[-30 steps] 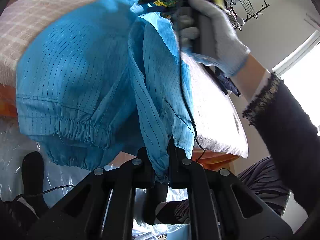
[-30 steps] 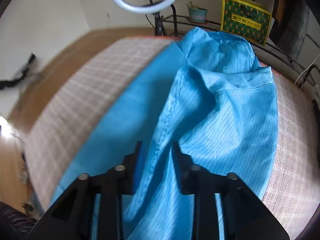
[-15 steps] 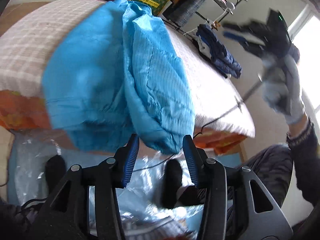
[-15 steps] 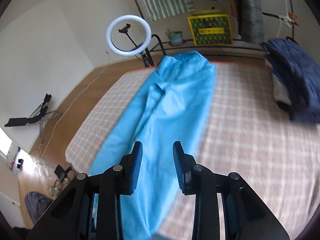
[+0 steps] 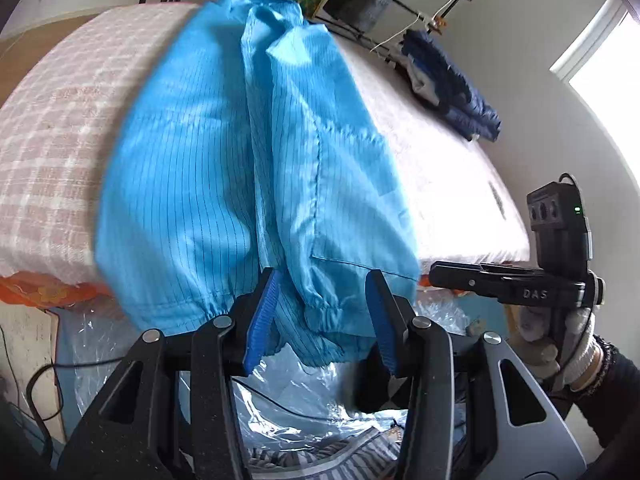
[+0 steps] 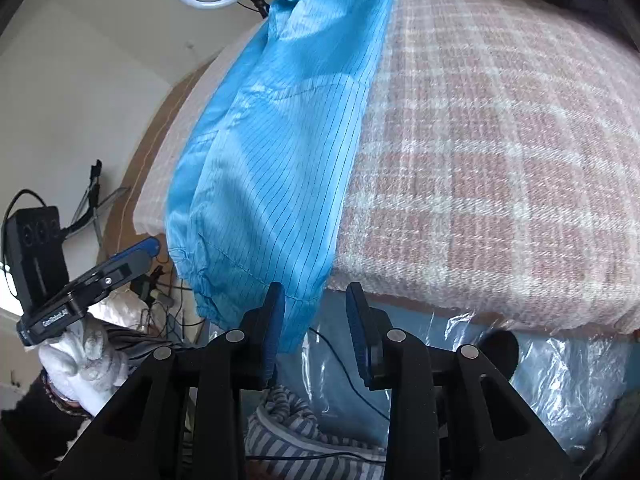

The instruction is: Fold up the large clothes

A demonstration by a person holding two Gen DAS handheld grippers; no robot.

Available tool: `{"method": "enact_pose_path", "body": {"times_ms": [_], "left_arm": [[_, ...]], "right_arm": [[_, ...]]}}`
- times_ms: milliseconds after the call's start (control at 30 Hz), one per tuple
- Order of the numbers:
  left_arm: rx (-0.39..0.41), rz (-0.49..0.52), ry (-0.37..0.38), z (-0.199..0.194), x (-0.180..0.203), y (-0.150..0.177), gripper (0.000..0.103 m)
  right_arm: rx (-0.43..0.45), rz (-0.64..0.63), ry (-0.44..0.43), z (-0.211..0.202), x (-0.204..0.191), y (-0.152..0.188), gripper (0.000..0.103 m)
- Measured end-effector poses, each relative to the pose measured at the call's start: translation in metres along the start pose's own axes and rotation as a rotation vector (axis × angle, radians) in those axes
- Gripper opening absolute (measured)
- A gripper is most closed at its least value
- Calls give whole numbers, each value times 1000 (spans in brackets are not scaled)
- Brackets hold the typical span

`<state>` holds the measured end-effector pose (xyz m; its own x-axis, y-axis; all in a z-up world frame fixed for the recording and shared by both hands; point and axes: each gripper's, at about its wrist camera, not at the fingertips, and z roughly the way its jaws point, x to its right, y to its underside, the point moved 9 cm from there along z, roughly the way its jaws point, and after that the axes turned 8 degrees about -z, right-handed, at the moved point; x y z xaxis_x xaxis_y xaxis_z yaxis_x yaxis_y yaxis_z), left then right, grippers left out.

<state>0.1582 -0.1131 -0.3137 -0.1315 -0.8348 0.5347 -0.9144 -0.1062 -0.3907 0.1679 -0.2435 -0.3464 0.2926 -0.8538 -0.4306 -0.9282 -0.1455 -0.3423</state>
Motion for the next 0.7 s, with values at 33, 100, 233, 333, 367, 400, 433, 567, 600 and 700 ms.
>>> {"method": "enact_pose_path", "body": {"times_ms": [33,100,233,333,367,400,433,567,600,700], "left_arm": [[-6,-2,0,5,-2,1,29],[-29,-24,4,13,-7,3,16],[-50,-51,6,23,-15,5,7],[-62,-70,12,28,-18,4,6],[-70,-68,6,30,-18,6,6],[-74,-60,7,31,-16,7,6],[-75,-48,5,32,-14,8,6],[-78,-3,-31,37,-13,11,6],[-82,-6,-25,36,-13,11,6],[-49,0,9,9,-16,5,6]], "right_arm": [[-2,9,-23,4,-2,1,30],[-18,26,-72,15,-5,2,34],[-24,25,-112,35,-12,0,33],[-15,40,-183,37,-23,-2,3],[2,36,-190,32,-27,-5,2],[26,28,-203,23,-35,-8,2],[48,13,-205,12,-37,-10,1],[6,-9,-113,18,-21,0,1],[-12,-17,-83,24,-14,7,1],[-30,-65,-40,27,-12,13,5]]}}
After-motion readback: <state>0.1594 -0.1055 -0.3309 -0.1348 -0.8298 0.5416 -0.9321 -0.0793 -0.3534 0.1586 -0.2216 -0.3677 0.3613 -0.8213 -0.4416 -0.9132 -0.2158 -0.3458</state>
